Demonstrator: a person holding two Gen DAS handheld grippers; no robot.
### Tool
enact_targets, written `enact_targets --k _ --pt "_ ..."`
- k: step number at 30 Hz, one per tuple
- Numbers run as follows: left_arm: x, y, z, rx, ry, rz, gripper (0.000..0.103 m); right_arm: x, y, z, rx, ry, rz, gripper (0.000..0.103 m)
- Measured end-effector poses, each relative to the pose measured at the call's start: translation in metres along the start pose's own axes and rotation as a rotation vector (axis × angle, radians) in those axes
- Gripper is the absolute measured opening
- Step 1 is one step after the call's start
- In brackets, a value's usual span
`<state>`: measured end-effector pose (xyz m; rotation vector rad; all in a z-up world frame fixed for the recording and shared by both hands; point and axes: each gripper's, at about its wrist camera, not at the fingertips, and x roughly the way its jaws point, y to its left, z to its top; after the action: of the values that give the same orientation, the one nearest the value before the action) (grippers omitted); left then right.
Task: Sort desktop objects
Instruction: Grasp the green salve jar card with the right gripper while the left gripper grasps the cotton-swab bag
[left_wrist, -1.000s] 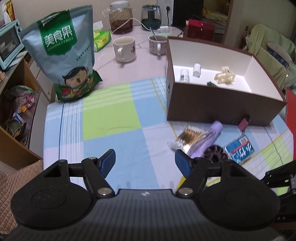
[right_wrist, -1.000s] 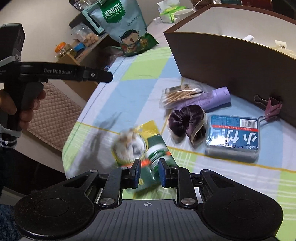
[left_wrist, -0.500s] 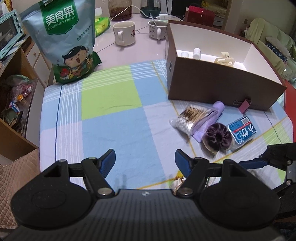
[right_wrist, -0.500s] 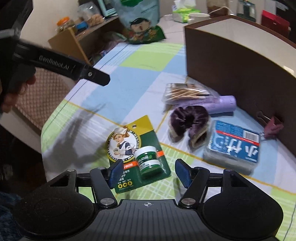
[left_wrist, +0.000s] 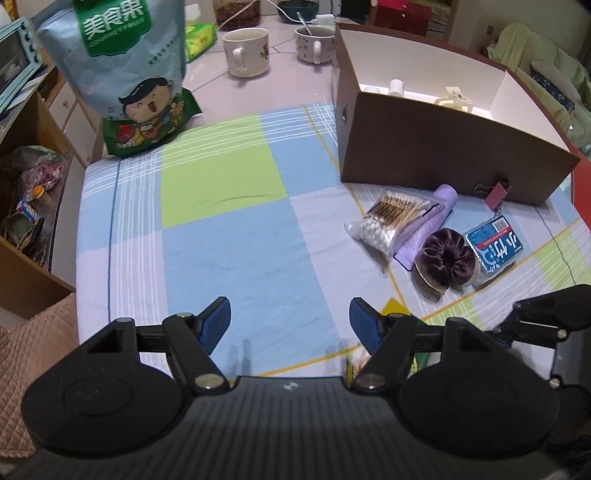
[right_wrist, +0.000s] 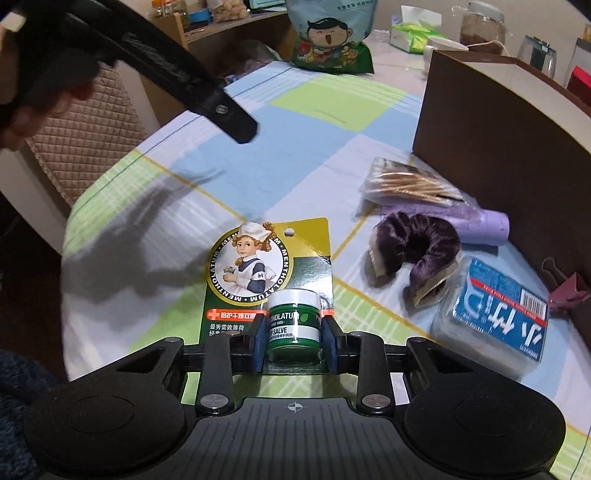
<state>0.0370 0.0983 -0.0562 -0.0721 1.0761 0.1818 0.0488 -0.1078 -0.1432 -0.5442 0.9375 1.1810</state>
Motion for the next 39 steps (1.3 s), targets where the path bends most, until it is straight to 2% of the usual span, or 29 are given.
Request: enact_targets --k 5,13,18,21,25,26,31,32,33,35,39 --pt "0.014 -0.012 0.011 0.078 -0.006 -0.050 0.068 -0.023 -0.011 -0.006 0.066 -0.023 0.019 0.030" --pt "0.045 -0.049 0.044 0.327 -0.039 -0.183 0.068 -0.059 -0.041 -0.014 0.188 -0.053 -0.009 0.030" --pt "0.072 -0.068 0.061 0.445 -0.015 -0.238 0.066 -0.078 -0.054 -0.023 0.264 -0.069 -0.022 0.030" --pt "0.092 -0.073 0.070 0.463 0.017 -0.239 0.060 -0.088 -0.061 -0.027 0.310 -0.079 -0.025 0.030" --pt "0.111 -0.075 0.078 0.471 0.045 -0.232 0.057 -0.097 -0.070 -0.032 0.359 -0.086 -0.043 0.030" --pt "0.115 -0.075 0.079 0.470 0.051 -0.232 0.053 -0.099 -0.073 -0.033 0.371 -0.087 -0.047 0.030" --pt "0.122 -0.062 0.086 0.423 0.070 -0.279 0.053 -0.107 -0.081 -0.039 0.408 -0.093 -0.057 0.030" --pt "0.124 -0.059 0.087 0.414 0.076 -0.290 0.048 -0.107 -0.082 -0.039 0.409 -0.094 -0.058 0.030" --pt "0.124 -0.055 0.086 0.405 0.085 -0.303 0.036 -0.108 -0.083 -0.040 0.410 -0.094 -0.059 0.030" --pt "0.124 -0.051 0.084 0.400 0.104 -0.309 0.028 -0.108 -0.085 -0.040 0.413 -0.096 -0.056 0.030" --pt "0.119 -0.050 0.071 0.434 0.113 -0.269 0.022 -0.111 -0.087 -0.040 0.410 -0.103 -0.050 0.030"
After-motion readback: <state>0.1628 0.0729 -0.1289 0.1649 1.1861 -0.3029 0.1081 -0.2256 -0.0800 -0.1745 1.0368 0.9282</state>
